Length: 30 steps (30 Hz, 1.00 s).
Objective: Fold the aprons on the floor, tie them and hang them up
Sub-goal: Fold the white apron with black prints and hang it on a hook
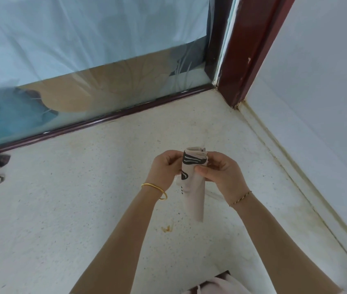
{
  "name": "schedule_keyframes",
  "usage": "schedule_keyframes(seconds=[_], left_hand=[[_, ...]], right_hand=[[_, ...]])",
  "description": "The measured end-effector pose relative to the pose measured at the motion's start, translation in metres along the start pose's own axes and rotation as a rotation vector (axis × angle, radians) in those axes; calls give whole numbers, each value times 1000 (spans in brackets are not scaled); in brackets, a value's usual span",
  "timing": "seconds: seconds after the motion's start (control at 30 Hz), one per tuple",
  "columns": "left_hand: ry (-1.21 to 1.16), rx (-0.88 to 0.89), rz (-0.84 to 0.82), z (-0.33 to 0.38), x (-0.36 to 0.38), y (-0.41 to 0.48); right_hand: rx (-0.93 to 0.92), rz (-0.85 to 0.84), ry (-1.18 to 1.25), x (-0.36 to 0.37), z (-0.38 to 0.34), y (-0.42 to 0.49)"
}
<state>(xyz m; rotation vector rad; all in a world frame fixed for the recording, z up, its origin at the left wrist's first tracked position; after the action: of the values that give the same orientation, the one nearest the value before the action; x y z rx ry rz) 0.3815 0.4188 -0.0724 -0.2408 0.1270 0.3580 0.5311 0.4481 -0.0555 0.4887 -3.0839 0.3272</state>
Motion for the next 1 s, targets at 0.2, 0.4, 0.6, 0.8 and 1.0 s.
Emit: schedule_keyframes(seconds=[0.2,0.4,0.6,0.8,1.0], left_hand=[[106,25,42,4,-9,-4],[-176,-164,-48,0,3,-15],[13,-81,-125,-5,12,-17],[138,-25,1,-1,11,-16],[-458,-364,-51,-13,0,-23]], right_hand=[[54,162,28,-1,2,4],[27,186,10,1,-5,4],[-104,288,-228,2,-10,5],[-182,297,-459,6,-12,6],[-127,252,-420,0,-15,2]])
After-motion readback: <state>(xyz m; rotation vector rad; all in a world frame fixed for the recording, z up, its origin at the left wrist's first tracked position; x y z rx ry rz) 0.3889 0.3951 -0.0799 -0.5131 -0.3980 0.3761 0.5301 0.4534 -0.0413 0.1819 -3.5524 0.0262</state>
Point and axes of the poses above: each hand's wrist, its own y-axis towards the middle knuckle, its own x-axis out of the palm, z = x × y, the point moved 4 cm from there along y, towards the middle knuckle, and after that the axes turned 6 degrees about z, right-handed, at the moved point
